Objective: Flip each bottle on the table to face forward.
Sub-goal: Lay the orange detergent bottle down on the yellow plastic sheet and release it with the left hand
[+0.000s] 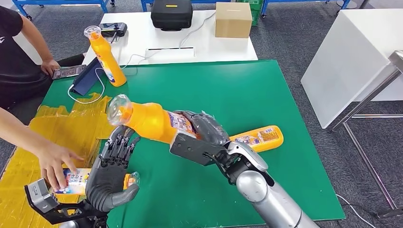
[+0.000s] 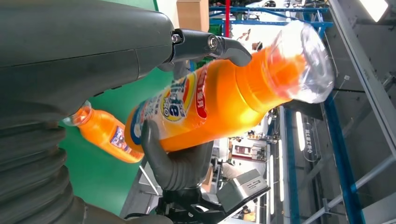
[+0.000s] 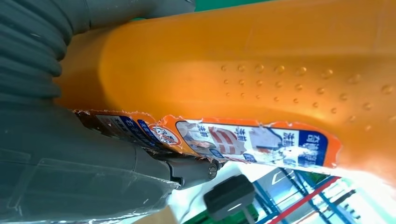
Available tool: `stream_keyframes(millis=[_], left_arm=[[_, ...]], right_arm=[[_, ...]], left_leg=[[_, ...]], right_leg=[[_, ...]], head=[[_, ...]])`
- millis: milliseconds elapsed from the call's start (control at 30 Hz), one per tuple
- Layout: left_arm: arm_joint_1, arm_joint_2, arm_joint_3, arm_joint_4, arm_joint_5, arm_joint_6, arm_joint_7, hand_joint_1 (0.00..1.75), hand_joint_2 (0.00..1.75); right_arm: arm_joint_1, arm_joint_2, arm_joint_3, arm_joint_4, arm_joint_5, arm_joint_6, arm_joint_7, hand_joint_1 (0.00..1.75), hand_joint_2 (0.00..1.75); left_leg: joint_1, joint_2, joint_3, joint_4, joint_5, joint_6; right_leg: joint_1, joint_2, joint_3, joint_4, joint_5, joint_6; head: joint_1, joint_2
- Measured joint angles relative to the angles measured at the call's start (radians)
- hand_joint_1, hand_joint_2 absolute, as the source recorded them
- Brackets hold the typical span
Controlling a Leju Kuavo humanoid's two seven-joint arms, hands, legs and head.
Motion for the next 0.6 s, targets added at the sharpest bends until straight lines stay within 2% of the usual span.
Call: stream_keyframes(millis=[600], left_arm=[[-0.003,0.004,0.005,0.008,0.007,0.002,0.001,0.0,1.75]], right_arm=[[-0.045,0.005,0.051,0.041,-0.011,0.01,0.004,1.75,1.75]], left_leg=[[0.0,0.0,-0.001,0.0,0.0,0.0]], right_leg=[[0.0,0.0,0.0,0.0,0.0,0.0]], head=[[0.0,0.0]])
